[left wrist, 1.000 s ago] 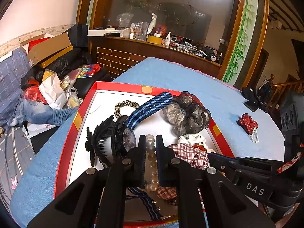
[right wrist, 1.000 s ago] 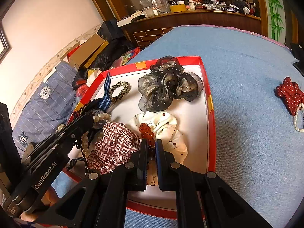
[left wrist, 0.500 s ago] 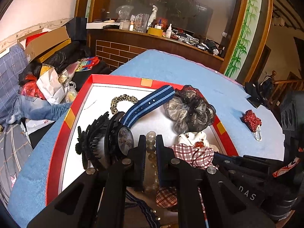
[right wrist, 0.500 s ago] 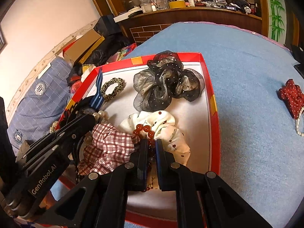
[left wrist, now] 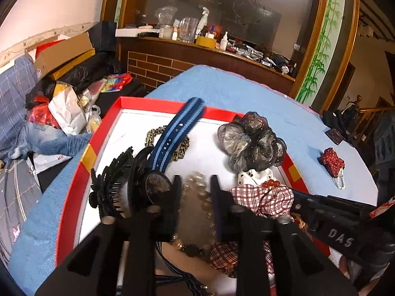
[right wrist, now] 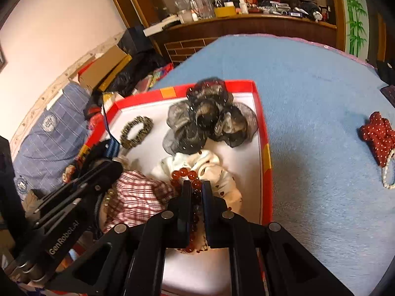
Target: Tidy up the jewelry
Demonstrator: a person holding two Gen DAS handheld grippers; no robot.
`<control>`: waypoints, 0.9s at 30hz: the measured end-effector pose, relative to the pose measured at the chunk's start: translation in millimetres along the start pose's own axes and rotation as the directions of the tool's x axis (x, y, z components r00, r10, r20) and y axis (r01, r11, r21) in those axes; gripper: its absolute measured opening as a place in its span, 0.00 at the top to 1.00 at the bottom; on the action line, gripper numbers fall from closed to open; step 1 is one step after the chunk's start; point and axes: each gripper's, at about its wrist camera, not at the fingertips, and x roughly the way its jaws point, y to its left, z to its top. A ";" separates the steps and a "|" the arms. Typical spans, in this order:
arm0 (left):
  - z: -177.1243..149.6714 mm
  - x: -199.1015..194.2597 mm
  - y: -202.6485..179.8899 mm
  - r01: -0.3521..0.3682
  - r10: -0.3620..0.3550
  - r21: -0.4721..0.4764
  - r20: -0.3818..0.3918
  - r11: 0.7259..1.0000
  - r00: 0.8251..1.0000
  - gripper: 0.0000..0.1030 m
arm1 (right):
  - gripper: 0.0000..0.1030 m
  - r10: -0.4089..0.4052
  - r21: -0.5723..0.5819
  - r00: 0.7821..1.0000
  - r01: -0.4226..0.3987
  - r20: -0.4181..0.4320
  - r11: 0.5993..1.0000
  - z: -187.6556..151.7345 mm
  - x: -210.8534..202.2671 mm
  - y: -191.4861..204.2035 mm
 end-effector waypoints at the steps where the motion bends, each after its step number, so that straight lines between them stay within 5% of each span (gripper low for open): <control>1: -0.2 -3.0 -1.7 -0.009 0.009 0.008 0.011 1.000 1.000 0.69 | 0.90 0.007 0.003 1.000 -0.007 0.011 1.000 0.1 -5.1 -0.6; 9: -5.6 -21.0 -14.6 -0.041 0.040 0.048 0.028 0.998 0.999 0.65 | 0.83 0.023 0.014 0.998 -0.024 0.064 1.000 -6.3 -34.3 -6.9; 13: -13.1 -32.6 -24.1 -0.066 0.063 0.076 0.045 0.995 0.997 0.55 | 0.55 0.012 -0.001 0.995 -0.012 0.097 1.000 -16.4 -49.8 -7.9; 17: -23.1 -48.4 -33.8 -0.076 0.070 0.098 0.068 0.992 0.995 0.47 | 0.46 -0.014 -0.021 0.989 0.018 0.146 1.000 -33.7 -73.5 -10.3; 25: -67.0 -101.3 -56.4 -0.144 0.114 0.158 0.188 0.977 0.976 0.00 | 0.25 -0.077 -0.025 0.967 0.086 0.242 0.996 -74.9 -120.1 -15.8; 27: -75.8 -111.3 -61.4 -0.148 0.107 0.191 0.210 0.970 0.972 0.00 | 0.17 -0.095 -0.038 0.959 0.109 0.268 0.993 -88.0 -130.2 -13.9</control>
